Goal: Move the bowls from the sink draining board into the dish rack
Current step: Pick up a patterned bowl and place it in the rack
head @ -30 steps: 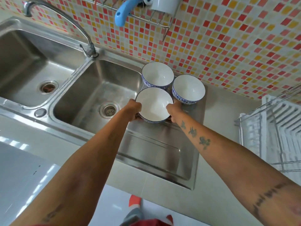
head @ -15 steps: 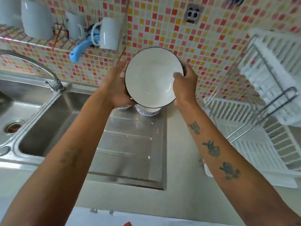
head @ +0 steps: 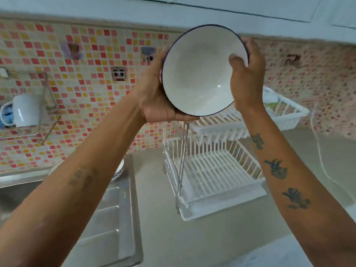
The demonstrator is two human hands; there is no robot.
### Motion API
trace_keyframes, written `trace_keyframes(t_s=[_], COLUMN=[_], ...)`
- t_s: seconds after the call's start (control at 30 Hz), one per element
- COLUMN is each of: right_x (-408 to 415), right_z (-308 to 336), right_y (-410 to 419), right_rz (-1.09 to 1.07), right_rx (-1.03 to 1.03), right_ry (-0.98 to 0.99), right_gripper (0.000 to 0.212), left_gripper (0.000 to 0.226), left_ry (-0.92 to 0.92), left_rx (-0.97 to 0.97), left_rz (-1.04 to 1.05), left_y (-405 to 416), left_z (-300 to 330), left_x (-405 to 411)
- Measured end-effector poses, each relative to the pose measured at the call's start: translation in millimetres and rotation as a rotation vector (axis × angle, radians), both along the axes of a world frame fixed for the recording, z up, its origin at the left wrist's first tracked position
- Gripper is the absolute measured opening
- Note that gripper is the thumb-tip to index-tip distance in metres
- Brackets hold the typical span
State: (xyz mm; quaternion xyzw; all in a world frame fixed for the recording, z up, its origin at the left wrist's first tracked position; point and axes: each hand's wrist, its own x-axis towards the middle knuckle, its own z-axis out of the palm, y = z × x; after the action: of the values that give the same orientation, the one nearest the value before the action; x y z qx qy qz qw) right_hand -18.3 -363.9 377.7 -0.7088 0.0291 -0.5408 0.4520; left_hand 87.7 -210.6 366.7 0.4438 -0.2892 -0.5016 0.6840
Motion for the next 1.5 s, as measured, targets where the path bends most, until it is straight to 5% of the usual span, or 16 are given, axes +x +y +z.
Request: trace_keyframes(t_s=[0.1,0.2,0.27,0.33,0.4,0.53,0.67,0.93,1.5], right_x=[-6.2,-9.2,-4.5,1.3,10.6,35.7,41.7,51.1,55.5], right_z=[1.9,3.7,6.9,11.3,10.7,-7.3,-23.0,-49.4,-58.2], right_y=[-36.4,-58.9,-70.8,-78.2,-85.8,-108.1,-112.0,-130.6,-128.5], right_rz=[0.072,0.186,0.223,0.232,0.229,0.203,0.193,0.209,0.229], right_rx=[-0.013,-0.001,0.008,0.056,0.094,0.027,-0.033,0.033,0.011], right_ry=[0.139,0.362,0.450,0.500,0.593,0.814,0.883,0.819,0.979], right_gripper=[0.030,0.112,0.133,0.125,0.099,0.106,0.056,0.021,0.042], left_gripper=[0.071,0.065,0.051,0.044,0.061,0.078,0.084,0.093,0.117], left_ry=[-0.023,-0.088,-0.223,-0.450,-0.690,-0.956,-1.206,-1.387,-1.560], left_rx=[0.067,0.107,0.144,0.205,0.246,0.315,0.440,0.613,0.840], left_rz=[0.101,0.283,0.391,0.535,0.657,0.736,0.778,0.732,0.651], left_y=[-23.1,-42.2,-52.9,-65.6,-78.0,-97.3,-116.5,-134.8,-138.4], left_z=[10.4,12.7,15.7,15.5,9.8,-8.4,-23.8,-44.0,-56.0], left_x=[-12.2,-7.7,-11.9,-13.0,-9.9,-5.2,-1.9,-5.4,-4.8])
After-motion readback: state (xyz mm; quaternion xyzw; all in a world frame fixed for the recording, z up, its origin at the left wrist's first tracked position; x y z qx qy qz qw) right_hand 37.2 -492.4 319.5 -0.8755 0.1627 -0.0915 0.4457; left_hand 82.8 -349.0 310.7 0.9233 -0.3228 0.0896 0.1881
